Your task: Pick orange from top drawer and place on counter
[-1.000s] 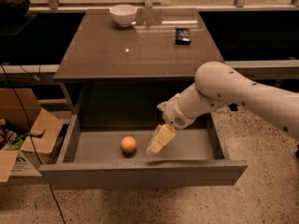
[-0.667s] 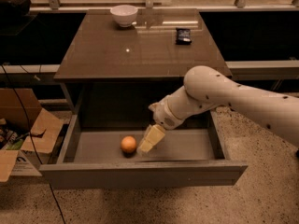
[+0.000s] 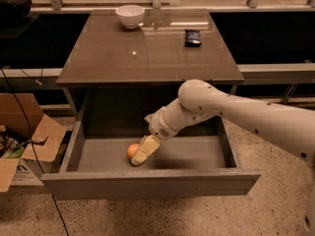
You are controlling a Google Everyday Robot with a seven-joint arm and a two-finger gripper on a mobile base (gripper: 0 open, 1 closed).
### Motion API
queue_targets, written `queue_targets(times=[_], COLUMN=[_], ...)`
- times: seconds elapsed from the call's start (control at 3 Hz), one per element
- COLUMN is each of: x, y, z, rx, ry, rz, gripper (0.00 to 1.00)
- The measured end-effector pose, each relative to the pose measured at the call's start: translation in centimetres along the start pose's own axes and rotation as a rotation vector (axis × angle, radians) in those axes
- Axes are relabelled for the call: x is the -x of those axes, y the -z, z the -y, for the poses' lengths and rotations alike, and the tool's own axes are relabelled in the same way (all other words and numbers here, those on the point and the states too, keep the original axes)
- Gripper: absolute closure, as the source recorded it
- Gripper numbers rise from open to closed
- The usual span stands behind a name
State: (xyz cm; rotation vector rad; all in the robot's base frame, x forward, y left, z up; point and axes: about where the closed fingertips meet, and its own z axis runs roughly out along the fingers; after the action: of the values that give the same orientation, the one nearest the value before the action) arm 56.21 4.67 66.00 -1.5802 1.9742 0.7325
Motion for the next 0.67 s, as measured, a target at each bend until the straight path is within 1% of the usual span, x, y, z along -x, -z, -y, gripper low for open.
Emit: queue_targets(times=[0.33,0.67], x=[-0.8,-1.5], y=[-3.2,-4.6], z=[0.7,0.9], rx=[0.031,0.046], ry=[-0.031,-0.056], rz=[0.022,0.027], gripper=[0.02,0.25])
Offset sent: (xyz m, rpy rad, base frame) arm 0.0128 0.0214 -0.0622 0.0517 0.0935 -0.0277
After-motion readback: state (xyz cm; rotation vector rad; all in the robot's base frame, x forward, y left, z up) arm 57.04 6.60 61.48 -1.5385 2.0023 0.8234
